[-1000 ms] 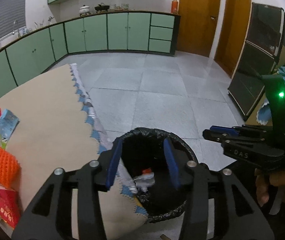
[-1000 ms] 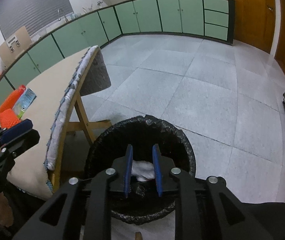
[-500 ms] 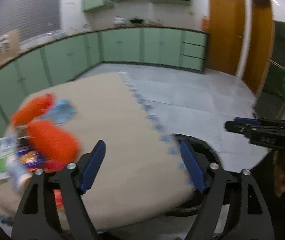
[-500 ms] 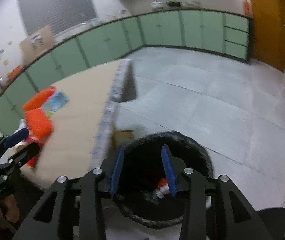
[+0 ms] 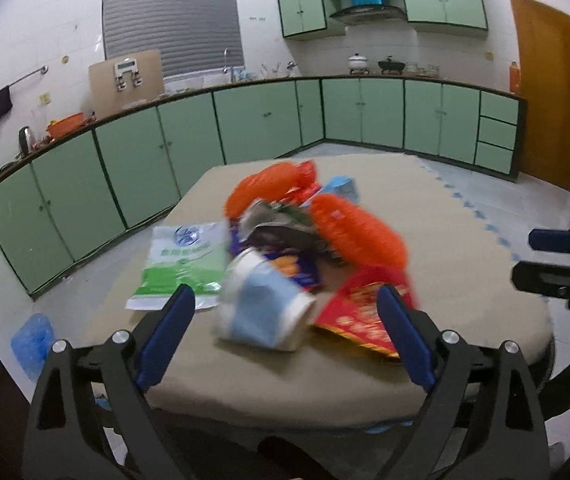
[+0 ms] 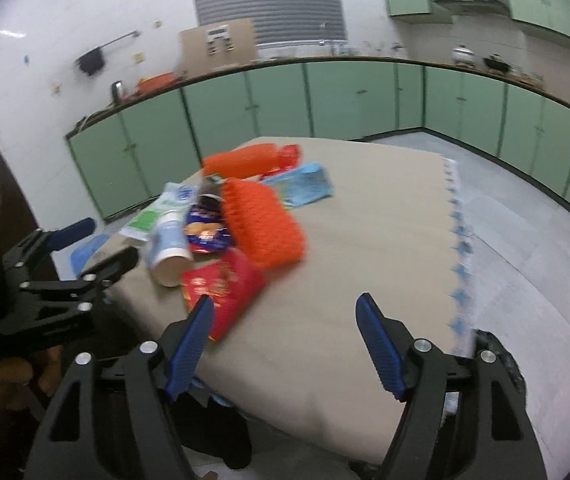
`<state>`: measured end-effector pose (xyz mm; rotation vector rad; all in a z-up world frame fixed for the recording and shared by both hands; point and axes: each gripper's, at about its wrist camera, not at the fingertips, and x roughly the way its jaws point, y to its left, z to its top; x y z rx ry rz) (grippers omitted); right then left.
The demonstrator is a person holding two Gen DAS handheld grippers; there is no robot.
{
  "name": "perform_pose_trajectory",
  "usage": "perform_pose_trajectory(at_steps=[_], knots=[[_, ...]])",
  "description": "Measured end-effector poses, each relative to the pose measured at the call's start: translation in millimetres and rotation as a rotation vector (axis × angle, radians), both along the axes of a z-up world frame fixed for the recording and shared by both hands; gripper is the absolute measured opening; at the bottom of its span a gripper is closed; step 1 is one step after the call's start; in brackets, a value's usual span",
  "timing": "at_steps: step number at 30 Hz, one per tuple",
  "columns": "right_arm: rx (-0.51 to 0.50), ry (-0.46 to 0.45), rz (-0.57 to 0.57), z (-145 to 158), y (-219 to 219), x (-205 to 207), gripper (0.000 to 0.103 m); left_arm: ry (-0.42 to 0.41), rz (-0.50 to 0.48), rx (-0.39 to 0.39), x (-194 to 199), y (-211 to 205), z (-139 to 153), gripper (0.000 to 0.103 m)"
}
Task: Collect trash
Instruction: 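Grasp the paper cup with the left gripper while the right grasps the red envelope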
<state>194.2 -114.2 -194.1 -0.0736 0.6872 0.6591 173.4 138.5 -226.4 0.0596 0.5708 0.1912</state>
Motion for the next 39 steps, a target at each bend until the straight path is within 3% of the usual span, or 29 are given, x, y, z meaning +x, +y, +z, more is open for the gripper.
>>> perform_pose_trajectory(at_steps=[5,10,16,19,28,39], knots=[[-0.02,0.011,0.011,-3.8,22.1,4.6,0.072,0.041,-0.03,-0.024,21.3,30.8,-20.3,0.089],[-0.059,0.036,0.015,-15.2,37.4,6.7,0.072,0.099,-0.118,-0.114,40.9,49.1,-37.1,0.089],[-0.07,0.053,0.022,-23.5,52.5,7.6,0.072,0.176,-0.142,-0.044,57.9,46.0,-54.4,0.089],[-0.072,0.064,0.028,-27.7,58.1,7.0,0.072,0.205,-0.146,-0.063,58.9,50.7,-57.9,0.071],[-0.078,0.068,0.037,-36.7,67.8,8.2,0.072,0.121,-0.084,-0.071,38.2,54.9,-42.3,0.069],[-0.1,0.081,0.054,-55.0,81.8,9.4,0.073,0.093,-0.042,-0.078,29.7,66.1,-36.0,0.069]])
